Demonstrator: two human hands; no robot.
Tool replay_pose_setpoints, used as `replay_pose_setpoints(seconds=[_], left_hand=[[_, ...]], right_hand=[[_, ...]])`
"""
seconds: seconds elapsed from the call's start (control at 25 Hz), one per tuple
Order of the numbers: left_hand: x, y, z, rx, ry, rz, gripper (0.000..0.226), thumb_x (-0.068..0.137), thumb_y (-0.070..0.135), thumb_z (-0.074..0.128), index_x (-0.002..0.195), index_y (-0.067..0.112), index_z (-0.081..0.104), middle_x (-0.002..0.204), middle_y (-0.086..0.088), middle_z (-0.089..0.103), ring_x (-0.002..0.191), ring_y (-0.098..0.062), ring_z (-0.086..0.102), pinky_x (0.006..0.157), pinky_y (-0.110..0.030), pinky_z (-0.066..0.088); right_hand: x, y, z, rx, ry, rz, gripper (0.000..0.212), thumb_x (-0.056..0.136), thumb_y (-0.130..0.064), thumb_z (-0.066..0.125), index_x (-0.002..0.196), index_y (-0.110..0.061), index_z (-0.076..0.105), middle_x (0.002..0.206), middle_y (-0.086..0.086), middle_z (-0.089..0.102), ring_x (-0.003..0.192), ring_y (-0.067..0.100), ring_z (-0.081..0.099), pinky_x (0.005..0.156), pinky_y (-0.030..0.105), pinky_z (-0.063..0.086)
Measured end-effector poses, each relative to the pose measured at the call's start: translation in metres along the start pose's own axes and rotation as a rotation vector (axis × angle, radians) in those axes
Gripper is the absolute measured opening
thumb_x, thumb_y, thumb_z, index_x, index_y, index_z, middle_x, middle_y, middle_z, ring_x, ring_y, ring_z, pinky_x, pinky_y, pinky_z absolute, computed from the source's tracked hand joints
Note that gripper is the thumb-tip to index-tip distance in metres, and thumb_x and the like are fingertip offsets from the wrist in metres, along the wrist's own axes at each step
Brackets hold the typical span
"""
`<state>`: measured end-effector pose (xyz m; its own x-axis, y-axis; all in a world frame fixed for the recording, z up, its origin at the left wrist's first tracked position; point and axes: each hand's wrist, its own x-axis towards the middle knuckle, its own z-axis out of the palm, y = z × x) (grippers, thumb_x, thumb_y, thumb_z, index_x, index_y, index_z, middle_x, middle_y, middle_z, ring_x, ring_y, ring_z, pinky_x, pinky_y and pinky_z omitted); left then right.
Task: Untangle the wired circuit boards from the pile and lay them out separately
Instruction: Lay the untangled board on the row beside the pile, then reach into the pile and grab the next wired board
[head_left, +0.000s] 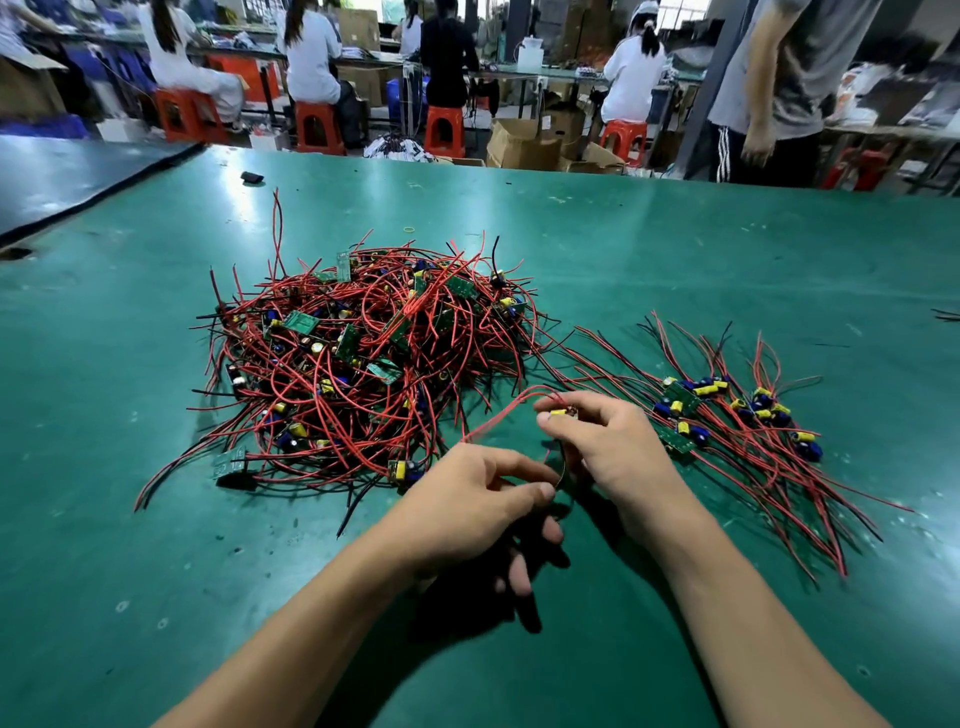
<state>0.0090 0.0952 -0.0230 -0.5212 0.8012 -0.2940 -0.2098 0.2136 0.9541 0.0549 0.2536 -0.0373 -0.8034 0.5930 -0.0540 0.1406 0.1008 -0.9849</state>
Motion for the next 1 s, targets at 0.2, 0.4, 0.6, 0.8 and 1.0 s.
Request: replay_pose_setpoints(seconds=[0.2, 0.4, 0.6, 0.8, 1.0], left_hand=[[0.001, 0.007, -0.01, -0.157, 0.161, 0.044, 0.015, 0.096, 0.012, 0.057, 0.104, 0.001, 0.066, 0.06, -0.007, 0.063, 0.029, -0.014, 0.043, 0.031, -0.014, 0.029], [0.007, 0.004, -0.014, -0.223, 0.35, 0.078, 0.014, 0.094, 0.016, 0.062, 0.094, 0.005, 0.069, 0.058, 0.0, 0.049, 0.033, -0.007, 0.03, 0.032, -0.014, 0.021], [0.003, 0.005, -0.011, -0.027, 0.237, 0.189, 0.022, 0.093, 0.036, 0.06, 0.1, 0.02, 0.075, 0.091, 0.0, 0.077, 0.06, -0.006, 0.064, 0.058, -0.014, 0.049], [0.0, 0.006, -0.005, -0.132, 0.198, 0.225, 0.029, 0.088, 0.031, 0.067, 0.104, 0.008, 0.07, 0.084, -0.017, 0.073, 0.067, -0.021, 0.061, 0.062, -0.028, 0.052], [0.002, -0.001, -0.003, -0.29, 0.132, 0.169, 0.014, 0.089, 0.007, 0.065, 0.099, -0.002, 0.068, 0.09, -0.018, 0.074, 0.075, -0.024, 0.072, 0.074, -0.036, 0.059]], right_hand=[[0.003, -0.015, -0.015, 0.593, 0.114, 0.012, 0.01, 0.093, -0.013, 0.064, 0.097, -0.018, 0.072, 0.067, -0.005, 0.058, 0.053, 0.008, 0.052, 0.048, 0.018, 0.044], [-0.005, -0.018, -0.015, 0.717, -0.282, 0.072, 0.025, 0.089, -0.029, 0.061, 0.101, -0.017, 0.079, 0.078, -0.004, 0.059, 0.057, 0.006, 0.049, 0.051, 0.018, 0.043], [-0.018, -0.02, 0.005, 0.499, -0.367, 0.002, 0.024, 0.086, -0.032, 0.066, 0.097, -0.014, 0.079, 0.077, 0.002, 0.066, 0.066, 0.012, 0.067, 0.058, 0.025, 0.056], [-0.017, -0.011, 0.017, 0.218, -0.142, -0.126, 0.018, 0.091, -0.029, 0.069, 0.099, -0.016, 0.079, 0.111, 0.019, 0.066, 0.098, 0.041, 0.067, 0.083, 0.051, 0.057], [-0.024, -0.019, 0.014, 0.334, -0.239, 0.073, 0.032, 0.09, -0.045, 0.067, 0.096, -0.015, 0.078, 0.079, 0.009, 0.065, 0.048, 0.015, 0.057, 0.045, 0.023, 0.047]])
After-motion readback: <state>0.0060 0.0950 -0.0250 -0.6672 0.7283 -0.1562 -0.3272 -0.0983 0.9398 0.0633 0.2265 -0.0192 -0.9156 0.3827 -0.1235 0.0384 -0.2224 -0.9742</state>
